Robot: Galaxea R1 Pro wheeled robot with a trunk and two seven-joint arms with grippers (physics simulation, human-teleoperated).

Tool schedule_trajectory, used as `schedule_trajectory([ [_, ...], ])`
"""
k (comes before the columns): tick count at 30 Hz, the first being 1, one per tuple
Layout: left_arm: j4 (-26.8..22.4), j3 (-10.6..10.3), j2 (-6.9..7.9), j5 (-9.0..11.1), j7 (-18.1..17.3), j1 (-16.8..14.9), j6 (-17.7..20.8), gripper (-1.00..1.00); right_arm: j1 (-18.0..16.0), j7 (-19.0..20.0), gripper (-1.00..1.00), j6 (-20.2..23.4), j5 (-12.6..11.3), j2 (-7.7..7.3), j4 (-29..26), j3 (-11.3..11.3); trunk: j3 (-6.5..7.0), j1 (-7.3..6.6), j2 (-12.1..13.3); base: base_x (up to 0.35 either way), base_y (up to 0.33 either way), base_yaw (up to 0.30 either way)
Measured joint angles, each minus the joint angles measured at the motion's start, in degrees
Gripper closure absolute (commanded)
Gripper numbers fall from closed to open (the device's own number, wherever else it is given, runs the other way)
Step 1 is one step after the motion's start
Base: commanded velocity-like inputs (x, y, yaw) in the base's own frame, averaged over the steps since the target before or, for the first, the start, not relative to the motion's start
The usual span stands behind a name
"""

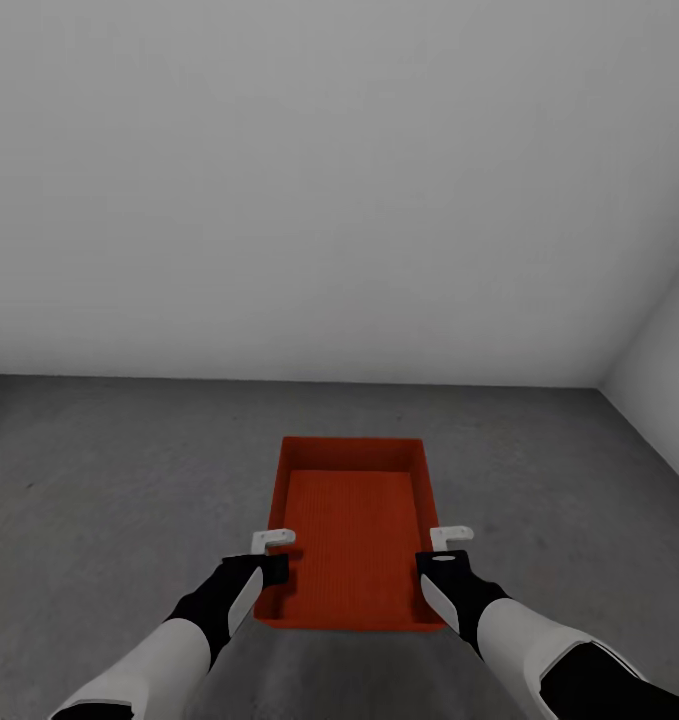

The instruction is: Move the two storage containers from the living room to the garage. In the garage, place one container on the floor and stack the other container on top of it (either order is fine).

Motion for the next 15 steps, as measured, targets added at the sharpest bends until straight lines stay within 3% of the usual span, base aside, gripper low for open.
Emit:
schedule_trajectory([
  [15,0.02,0.03,-0.02,-0.05,0.0,-0.01,0.0,1.0,0.0,0.0,1.0,0.0,-0.08,-0.02,0.01,0.06,-3.86,3.29,-6.02,0.0,0.0,0.0],
])
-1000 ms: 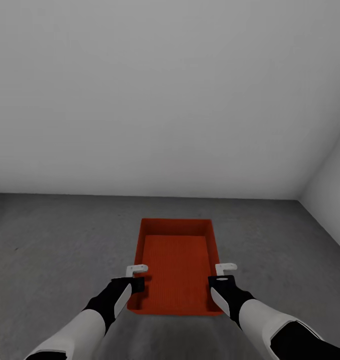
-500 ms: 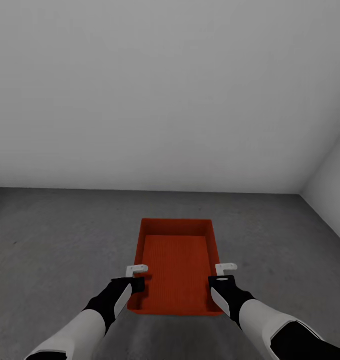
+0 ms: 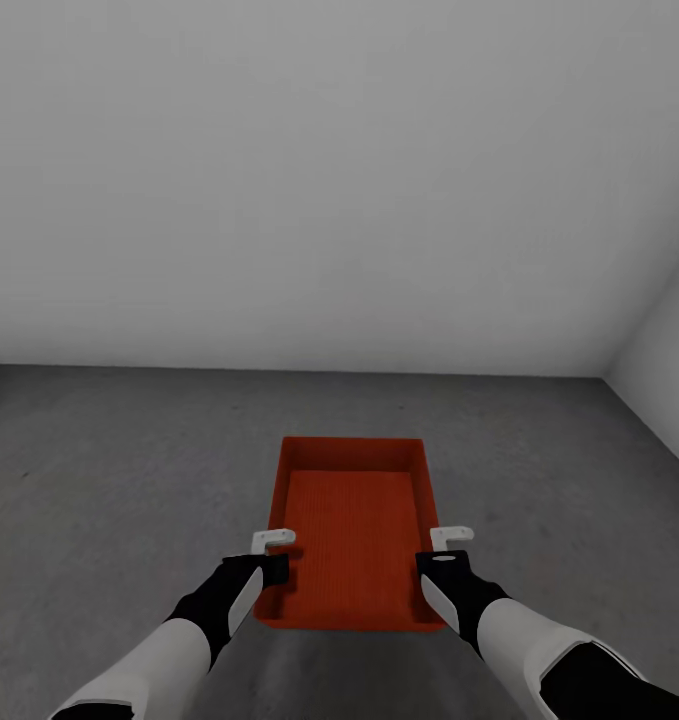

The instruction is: Move the two storage containers from the living room to the garage. In the garage, place one container on the floor and stack the other container on top of it (either order is fine).

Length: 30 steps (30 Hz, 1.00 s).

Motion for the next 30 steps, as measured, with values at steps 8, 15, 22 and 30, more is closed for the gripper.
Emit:
schedule_trajectory([
  [8,-0.07,-0.01,0.01,0.0,0.0,0.0,0.0,1.0,-0.01,0.0,1.0,-0.01,0.16,0.01,-0.03,-0.13,-0.95,1.1,-2.02,0.0,0.0,0.0],
  [15,-0.02,0.0,0.0,0.0,0.0,0.0,0.0,1.0,0.0,0.0,1.0,0.0,0.05,0.0,-0.01,-0.04,-1.84,2.2,-4.01,0.0,0.0,0.0],
  [22,-0.02,0.0,0.0,0.01,0.0,0.0,0.0,1.0,0.0,0.0,1.0,0.04,0.11,0.0,-0.03,-0.08,-3.1,3.73,-6.82,0.0,0.0,0.0],
  [30,-0.03,-0.01,0.0,0.0,0.0,0.0,0.0,1.0,0.0,0.0,1.0,0.0,0.04,0.0,-0.01,-0.03,-4.91,5.49,-10.03,0.0,0.0,0.0],
])
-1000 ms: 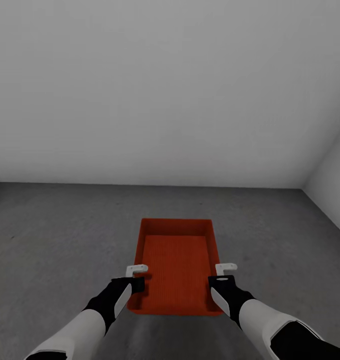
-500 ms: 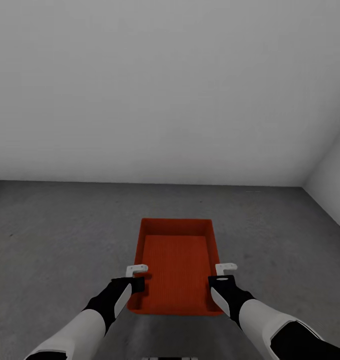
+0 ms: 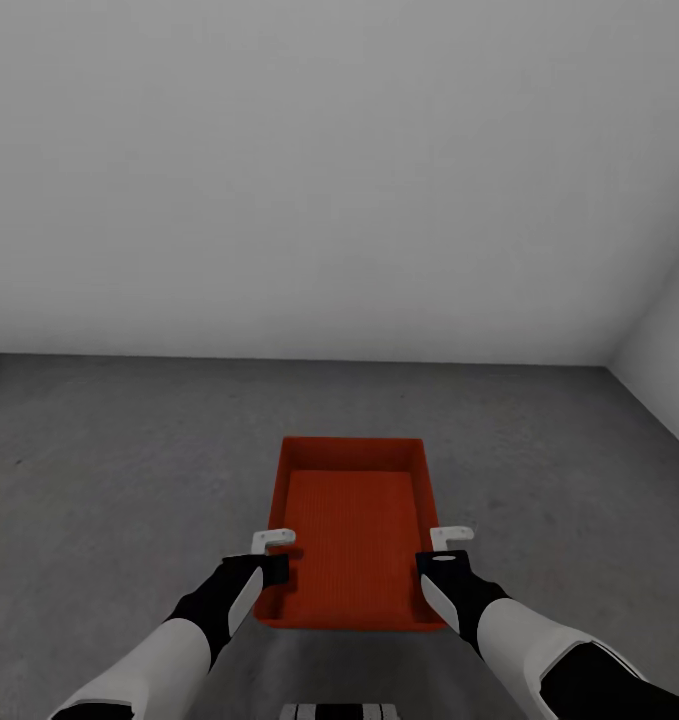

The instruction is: Move the two storage containers from the living room to the garage. In the garage, place one container on the floor and stack the other container on top of it (either order is fine).

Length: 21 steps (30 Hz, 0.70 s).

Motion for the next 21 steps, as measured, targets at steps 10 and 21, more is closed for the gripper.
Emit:
schedule_trajectory([
  [10,-0.01,0.0,0.0,0.0,0.0,0.0,0.0,1.0,0.0,0.0,1.0,0.0,0.01,0.0,0.0,-0.01,-2.7,2.2,-4.01,0.0,0.0,0.0],
  [21,-0.03,0.0,0.0,0.0,0.0,-0.01,-0.03,1.0,-0.01,0.0,1.0,-0.01,0.14,0.0,-0.03,-0.1,-5.92,2.46,-4.16,0.0,0.0,0.0],
])
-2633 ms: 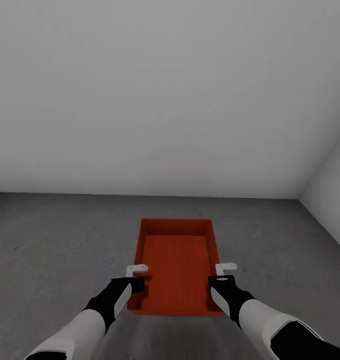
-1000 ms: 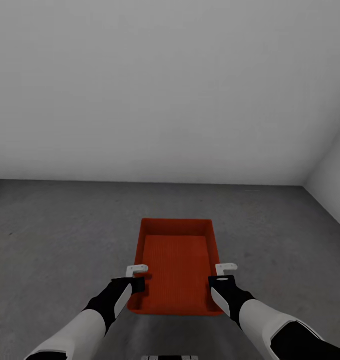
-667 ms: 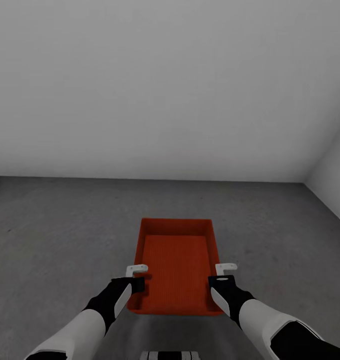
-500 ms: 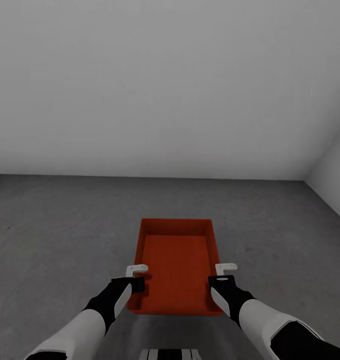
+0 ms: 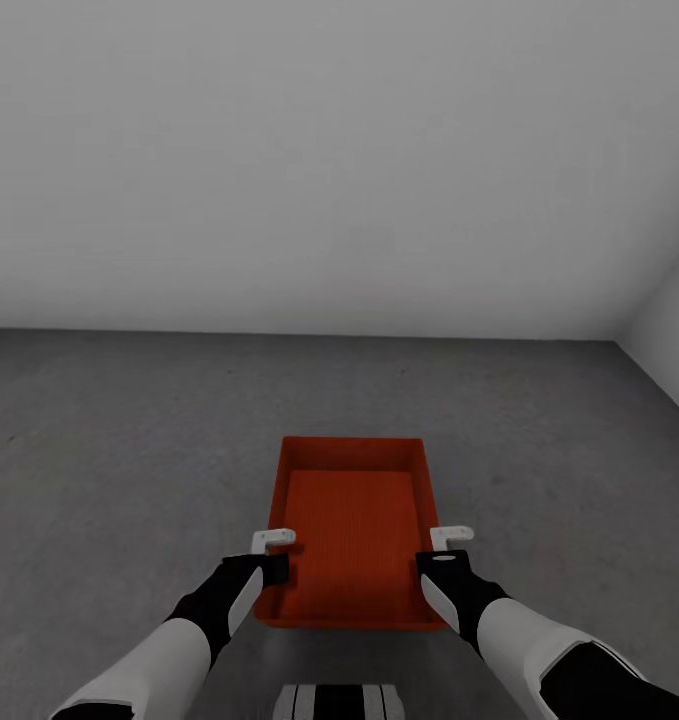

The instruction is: Move the two storage containers from the living room to the garage. In the garage, place one container on the floor and stack the other container on top of it (either order is fine).

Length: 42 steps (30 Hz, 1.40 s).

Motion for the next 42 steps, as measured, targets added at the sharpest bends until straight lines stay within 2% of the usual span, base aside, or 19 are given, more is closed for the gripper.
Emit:
schedule_trajectory([
  [41,-0.14,-0.41,0.0,0.51,0.31,0.01,0.11,1.0,-0.01,0.02,1.0,0.05,-0.03,-0.05,-0.05,0.05,-0.16,0.0,0.0,0.0,0.0,0.0],
  [42,-0.15,-0.41,0.0,0.51,0.31,0.01,0.12,-1.0,-0.01,0.01,1.0,0.06,-0.03,-0.05,-0.05,0.05,-0.16,0.0,0.0,0.0,0.0,0.0],
])
